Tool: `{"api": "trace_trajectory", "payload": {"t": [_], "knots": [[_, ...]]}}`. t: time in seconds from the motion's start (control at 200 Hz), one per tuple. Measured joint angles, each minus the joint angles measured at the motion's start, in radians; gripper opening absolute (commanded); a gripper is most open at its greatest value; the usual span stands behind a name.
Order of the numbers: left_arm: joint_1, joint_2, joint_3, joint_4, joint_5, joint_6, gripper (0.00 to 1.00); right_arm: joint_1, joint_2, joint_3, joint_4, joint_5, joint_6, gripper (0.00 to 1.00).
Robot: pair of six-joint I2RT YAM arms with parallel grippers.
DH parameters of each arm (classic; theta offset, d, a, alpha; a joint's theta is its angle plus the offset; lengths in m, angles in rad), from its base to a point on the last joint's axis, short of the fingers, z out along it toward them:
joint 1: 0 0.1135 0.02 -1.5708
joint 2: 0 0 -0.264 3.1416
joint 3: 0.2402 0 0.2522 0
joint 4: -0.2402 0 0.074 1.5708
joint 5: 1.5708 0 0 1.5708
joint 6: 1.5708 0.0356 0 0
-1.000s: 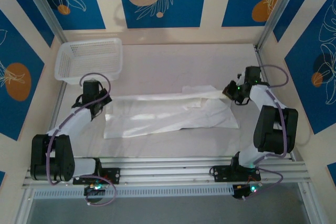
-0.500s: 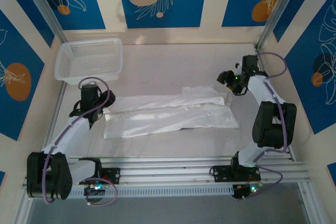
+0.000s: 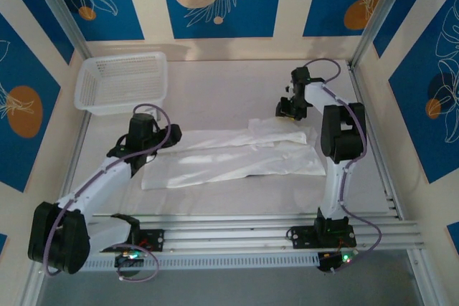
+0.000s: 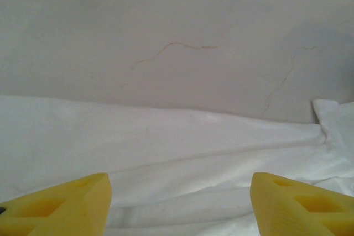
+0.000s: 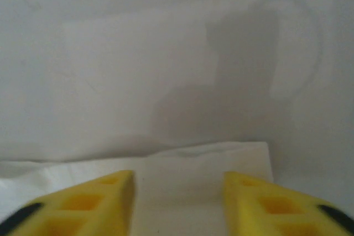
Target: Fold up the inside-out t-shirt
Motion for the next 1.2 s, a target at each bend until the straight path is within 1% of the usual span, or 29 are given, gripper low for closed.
{"api": "trace_trajectory", "payload": {"t": [0.02, 0.06, 0.15, 0.19, 0.35, 0.43, 0.48, 0.49, 0.505, 0.52, 0.54, 0.56, 0.58, 0.635, 0.7, 0.84, 0.94, 0.965, 1.005, 1.09, 1.2], "knots": [[0.0, 0.01, 0.001, -0.001, 0.0, 0.0, 0.67, 0.003, 0.0, 0.0, -0.005, -0.002, -0.004, 0.11], [-0.002, 0.027, 0.002, -0.003, 0.0, 0.0, 0.67, 0.01, -0.005, 0.0, -0.005, -0.006, -0.004, 0.05], [-0.003, 0.06, 0.003, -0.005, 0.0, 0.0, 0.68, 0.022, -0.016, 0.002, -0.006, -0.01, -0.012, 0.04], [-0.005, 0.068, 0.003, -0.008, 0.0, 0.0, 0.67, 0.027, -0.022, 0.002, -0.009, -0.01, -0.012, 0.0], [-0.008, 0.074, 0.004, -0.011, 0.0, 0.0, 0.67, 0.034, -0.102, -0.031, 0.003, -0.023, -0.016, 0.0], [-0.008, 0.074, 0.006, -0.012, 0.0, 0.0, 0.67, 0.032, -0.19, -0.094, 0.03, -0.041, -0.016, 0.0], [-0.008, 0.074, 0.007, -0.012, 0.0, 0.0, 0.67, 0.03, -0.271, -0.163, 0.063, -0.049, -0.012, 0.0], [-0.008, 0.074, 0.008, -0.012, 0.0, 0.0, 0.67, 0.03, -0.282, -0.173, 0.068, -0.051, -0.012, 0.03], [-0.008, 0.074, 0.009, -0.013, 0.0, 0.0, 0.67, 0.03, -0.304, -0.191, 0.074, -0.051, -0.011, 0.11], [-0.008, 0.074, 0.01, -0.013, 0.0, 0.0, 0.67, 0.03, -0.328, -0.211, 0.08, -0.052, -0.011, 0.22], [-0.008, 0.074, 0.011, -0.013, 0.0, 0.0, 0.67, 0.03, -0.351, -0.229, 0.085, -0.051, -0.008, 0.33], [-0.008, 0.074, 0.012, -0.013, 0.0, 0.0, 0.67, 0.03, -0.374, -0.245, 0.089, -0.051, -0.005, 0.41], [-0.009, 0.074, 0.014, -0.013, 0.0, 0.0, 0.67, 0.03, -0.389, -0.254, 0.09, -0.051, -0.004, 0.46], [-0.01, 0.077, 0.017, -0.012, 0.0, 0.0, 0.67, 0.03, -0.401, -0.255, 0.095, -0.042, -0.005, 0.54], [-0.012, 0.087, 0.023, -0.011, 0.001, 0.0, 0.67, 0.03, -0.367, -0.227, 0.094, -0.018, -0.014, 0.55], [-0.025, 0.095, 0.027, -0.013, 0.008, 0.005, 0.68, 0.024, -0.18, -0.11, 0.074, 0.037, -0.019, 0.56], [-0.028, 0.095, 0.035, -0.014, 0.015, 0.021, 0.68, 0.019, -0.071, -0.05, 0.035, 0.036, -0.024, 0.52], [-0.028, 0.095, 0.036, -0.014, 0.016, 0.023, 0.68, 0.018, -0.05, -0.037, 0.023, 0.032, -0.027, 0.49], [-0.028, 0.096, 0.038, -0.014, 0.019, 0.026, 0.68, 0.016, -0.026, -0.021, 0.007, 0.02, -0.031, 0.41], [-0.029, 0.104, 0.043, -0.015, 0.019, 0.026, 0.68, 0.017, -0.008, -0.006, -0.013, -0.016, -0.039, 0.21], [-0.029, 0.123, 0.05, -0.015, 0.019, 0.026, 0.68, 0.017, -0.008, 0.002, -0.024, -0.059, -0.029, 0.05]]}}
